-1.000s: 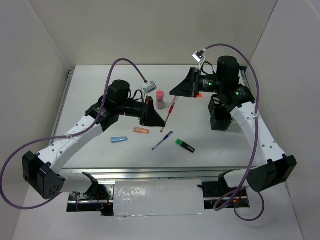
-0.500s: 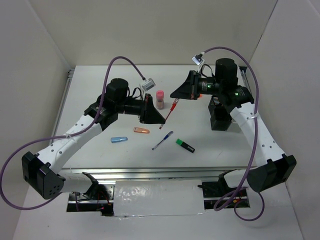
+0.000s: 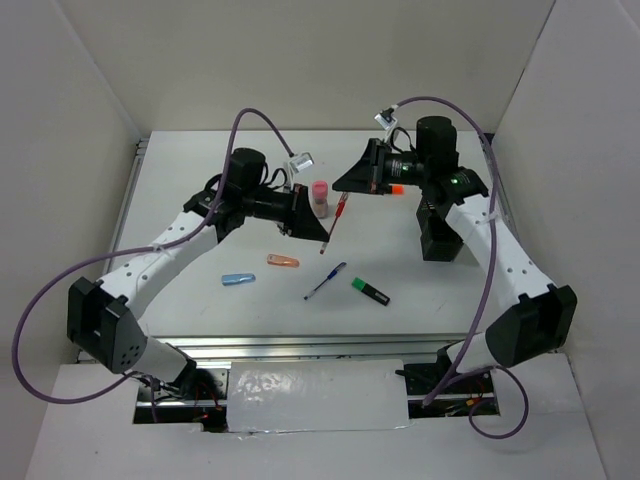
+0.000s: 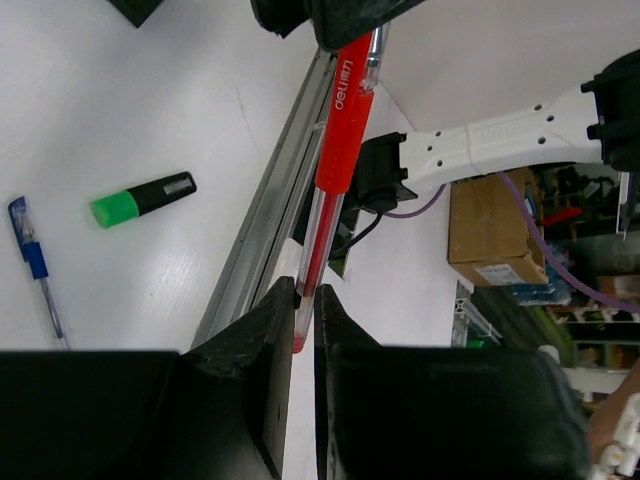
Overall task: Sort the stationery into containers
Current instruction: Close the pen cap on the pen.
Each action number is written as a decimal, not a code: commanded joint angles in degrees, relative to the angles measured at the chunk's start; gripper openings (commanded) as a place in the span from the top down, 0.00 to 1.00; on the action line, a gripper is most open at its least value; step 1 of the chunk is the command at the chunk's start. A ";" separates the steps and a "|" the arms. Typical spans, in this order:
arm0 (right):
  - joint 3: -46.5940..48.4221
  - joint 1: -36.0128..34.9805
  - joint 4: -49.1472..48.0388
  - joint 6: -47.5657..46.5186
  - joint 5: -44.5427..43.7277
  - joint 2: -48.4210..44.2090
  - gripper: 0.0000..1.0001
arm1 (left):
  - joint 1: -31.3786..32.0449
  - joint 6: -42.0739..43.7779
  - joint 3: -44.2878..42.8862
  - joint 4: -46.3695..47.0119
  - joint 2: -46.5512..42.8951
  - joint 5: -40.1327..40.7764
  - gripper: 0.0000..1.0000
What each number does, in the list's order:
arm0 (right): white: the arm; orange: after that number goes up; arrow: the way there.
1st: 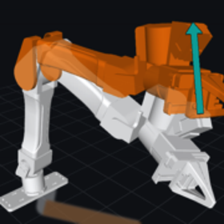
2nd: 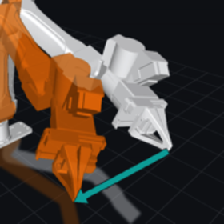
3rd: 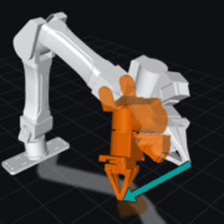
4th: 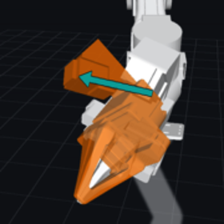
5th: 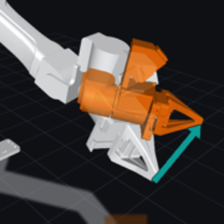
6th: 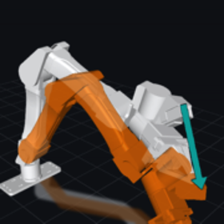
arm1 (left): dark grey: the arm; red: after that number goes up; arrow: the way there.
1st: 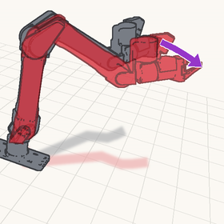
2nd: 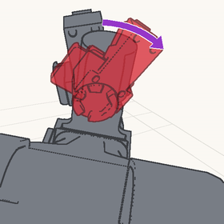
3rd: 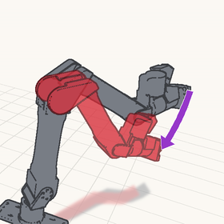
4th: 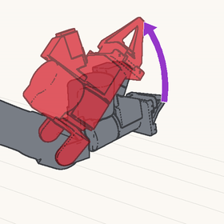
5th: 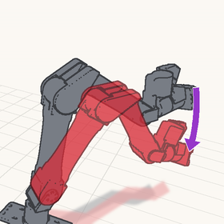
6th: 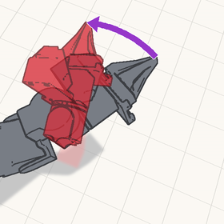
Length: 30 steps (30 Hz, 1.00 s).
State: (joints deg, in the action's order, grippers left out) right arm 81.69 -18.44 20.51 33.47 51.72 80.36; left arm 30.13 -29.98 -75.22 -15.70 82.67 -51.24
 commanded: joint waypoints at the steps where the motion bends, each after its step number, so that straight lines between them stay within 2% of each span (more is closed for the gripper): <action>1: -0.92 -1.60 4.01 3.35 5.49 4.62 1.00 | -3.75 -4.91 -4.06 13.41 1.87 1.24 1.00; 7: -0.91 0.15 5.15 2.82 6.02 10.59 1.00 | -6.57 -5.53 -2.65 16.74 2.32 -0.70 1.00; 12: -0.74 -2.57 3.31 3.35 5.23 12.28 1.00 | -7.10 -5.35 -2.39 17.10 3.37 -1.58 1.00; 18: -0.12 -4.41 3.31 3.35 5.58 12.37 1.00 | -7.10 -7.03 -0.28 19.22 3.55 -0.88 1.00; 26: -1.71 -3.45 3.13 3.18 5.05 11.40 1.00 | -6.75 -7.47 1.65 20.54 3.46 -0.61 1.00; 30: -1.97 -2.66 3.57 3.35 5.14 11.40 1.00 | -6.58 -4.92 0.95 17.38 3.46 0.00 1.00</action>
State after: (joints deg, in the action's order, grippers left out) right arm 81.84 -18.13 18.15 38.41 51.18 92.14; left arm 24.27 -36.18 -71.55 -11.66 86.65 -55.75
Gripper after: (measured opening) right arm 0.164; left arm 0.218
